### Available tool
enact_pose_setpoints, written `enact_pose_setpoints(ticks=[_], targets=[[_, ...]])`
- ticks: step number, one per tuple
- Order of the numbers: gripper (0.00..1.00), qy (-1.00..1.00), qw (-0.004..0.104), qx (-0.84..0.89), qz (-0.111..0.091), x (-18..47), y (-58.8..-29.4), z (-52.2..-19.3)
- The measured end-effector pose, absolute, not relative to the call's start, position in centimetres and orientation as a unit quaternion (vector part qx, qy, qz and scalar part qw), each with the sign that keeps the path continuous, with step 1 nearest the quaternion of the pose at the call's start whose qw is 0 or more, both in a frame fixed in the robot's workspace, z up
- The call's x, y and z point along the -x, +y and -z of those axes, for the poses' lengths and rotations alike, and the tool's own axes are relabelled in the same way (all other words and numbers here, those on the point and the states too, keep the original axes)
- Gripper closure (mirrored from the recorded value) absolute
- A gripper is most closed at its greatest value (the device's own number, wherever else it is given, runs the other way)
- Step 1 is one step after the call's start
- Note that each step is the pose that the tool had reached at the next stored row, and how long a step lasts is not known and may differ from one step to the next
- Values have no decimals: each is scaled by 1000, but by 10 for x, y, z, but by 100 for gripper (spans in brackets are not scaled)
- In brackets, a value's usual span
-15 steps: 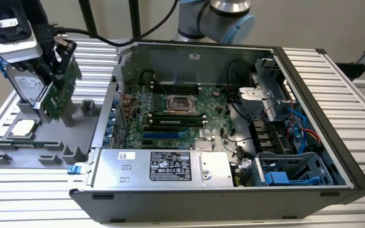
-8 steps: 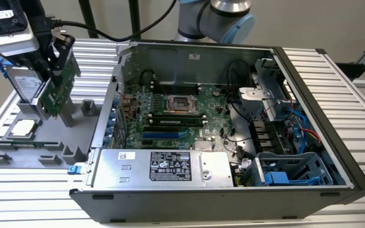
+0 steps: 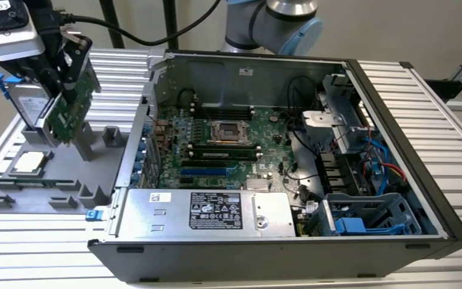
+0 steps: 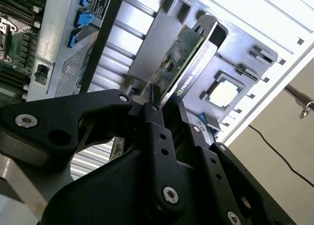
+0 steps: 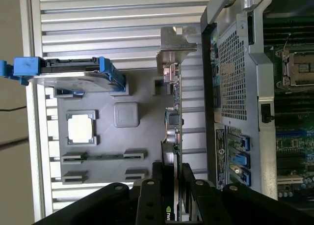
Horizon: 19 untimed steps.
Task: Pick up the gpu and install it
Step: 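Pick up the gpu and move the gpu toward the slot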
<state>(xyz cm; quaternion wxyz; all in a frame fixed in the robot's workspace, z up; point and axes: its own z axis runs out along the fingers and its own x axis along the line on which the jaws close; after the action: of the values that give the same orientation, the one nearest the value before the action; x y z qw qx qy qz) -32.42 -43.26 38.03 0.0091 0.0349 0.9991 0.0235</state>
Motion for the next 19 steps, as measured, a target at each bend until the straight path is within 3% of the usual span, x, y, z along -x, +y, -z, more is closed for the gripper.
enact_pose_setpoints(ticks=[19], targets=[[100, 999, 9, -35, -23, 324, -433, -402]])
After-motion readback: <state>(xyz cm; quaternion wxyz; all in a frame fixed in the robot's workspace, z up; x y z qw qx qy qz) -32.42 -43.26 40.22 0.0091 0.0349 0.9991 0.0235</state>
